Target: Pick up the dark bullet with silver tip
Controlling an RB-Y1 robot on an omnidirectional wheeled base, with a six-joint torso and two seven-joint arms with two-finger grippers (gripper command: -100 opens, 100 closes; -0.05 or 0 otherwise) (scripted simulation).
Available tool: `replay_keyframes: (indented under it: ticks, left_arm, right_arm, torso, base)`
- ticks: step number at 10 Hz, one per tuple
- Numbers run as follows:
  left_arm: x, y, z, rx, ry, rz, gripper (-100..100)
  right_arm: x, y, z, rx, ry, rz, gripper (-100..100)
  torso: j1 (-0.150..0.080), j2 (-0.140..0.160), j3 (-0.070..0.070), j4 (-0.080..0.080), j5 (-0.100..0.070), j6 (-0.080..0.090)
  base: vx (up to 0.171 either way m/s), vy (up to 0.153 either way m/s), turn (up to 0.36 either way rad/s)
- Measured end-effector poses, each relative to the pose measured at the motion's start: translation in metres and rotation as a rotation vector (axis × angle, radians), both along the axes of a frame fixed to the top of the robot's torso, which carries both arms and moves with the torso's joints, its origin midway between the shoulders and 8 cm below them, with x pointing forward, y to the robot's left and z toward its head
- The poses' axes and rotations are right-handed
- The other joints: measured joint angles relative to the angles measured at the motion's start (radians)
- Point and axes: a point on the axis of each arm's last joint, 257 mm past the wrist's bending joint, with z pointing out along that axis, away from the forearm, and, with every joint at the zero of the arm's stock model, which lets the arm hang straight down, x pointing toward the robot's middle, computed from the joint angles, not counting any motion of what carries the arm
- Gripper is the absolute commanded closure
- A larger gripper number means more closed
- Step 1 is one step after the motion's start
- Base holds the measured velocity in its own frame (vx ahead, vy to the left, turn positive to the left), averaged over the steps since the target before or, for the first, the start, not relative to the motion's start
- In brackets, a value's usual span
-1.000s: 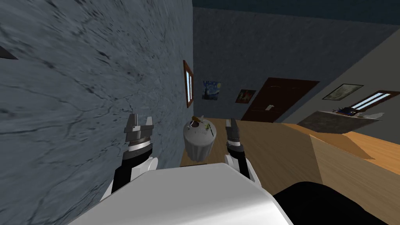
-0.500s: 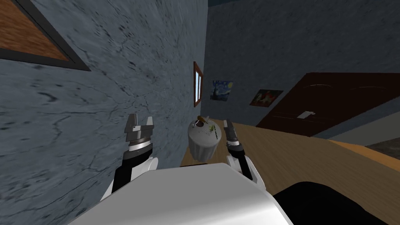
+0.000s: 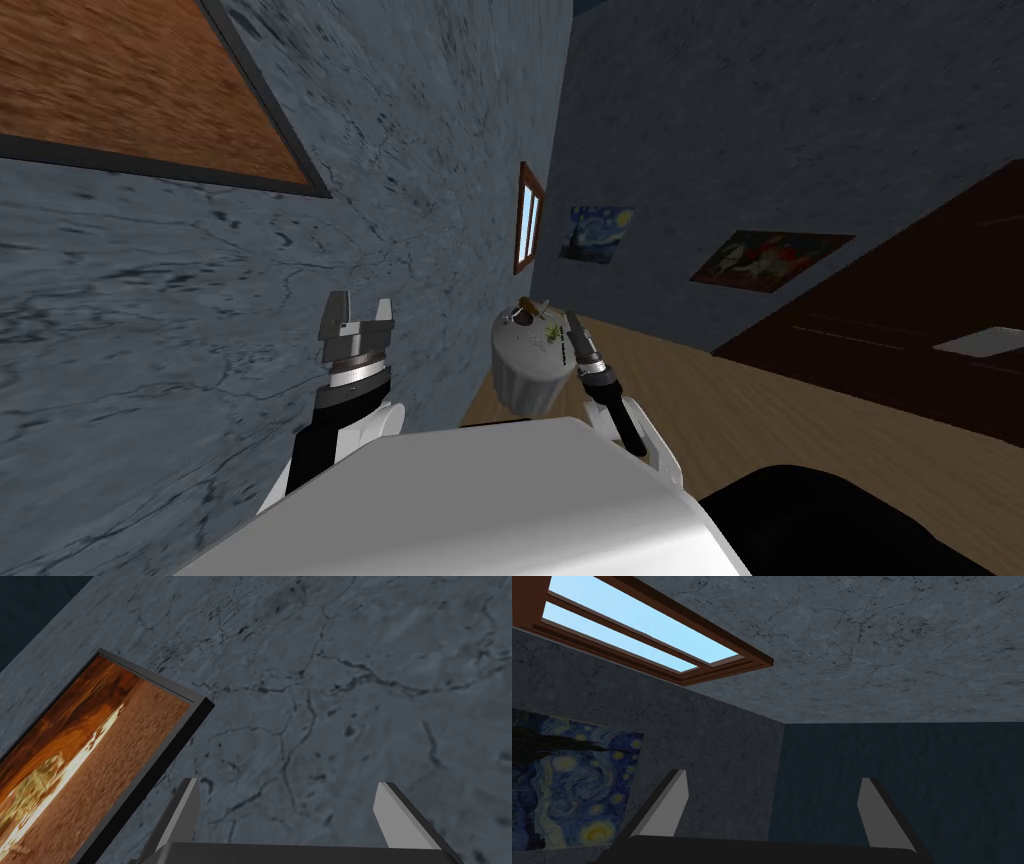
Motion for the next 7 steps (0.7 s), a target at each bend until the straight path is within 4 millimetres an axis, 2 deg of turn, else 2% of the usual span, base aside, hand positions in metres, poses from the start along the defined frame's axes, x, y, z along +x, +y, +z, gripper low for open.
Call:
replay_keyframes:
  ticks: [2,5,6,7]
  left_arm:
    - [0.000,0.000,0.000,0.000,0.000,0.000,0]
    - [0.000,0.000,0.000,0.000,0.000,0.000,0]
    - [0.000,0.000,0.000,0.000,0.000,0.000,0]
    - [0.000,0.000,0.000,0.000,0.000,0.000,0]
  right_arm:
    - [0.007,0.001,-0.035,-0.065,0.086,0.021,-100]
    - [0.012,0.005,-0.083,-0.149,0.198,0.047,-100]
    - [0.008,0.005,-0.105,-0.185,0.249,0.059,-100]
    - [0.008,0.004,-0.117,-0.205,0.276,0.065,-100]
  torso:
    - [-0.002,0.001,0.001,0.000,0.000,0.000]
    - [0.001,-0.001,-0.001,0.000,0.000,0.001]
    - [0.001,0.000,0.000,0.000,0.000,0.001]
    - [0.001,-0.002,-0.001,0.000,0.000,0.001]
  base:
    - [-0.077,-0.093,0.439]
    - [-0.050,-0.041,0.346]
    - [-0.026,-0.034,0.255]
    - [-0.016,-0.019,0.328]
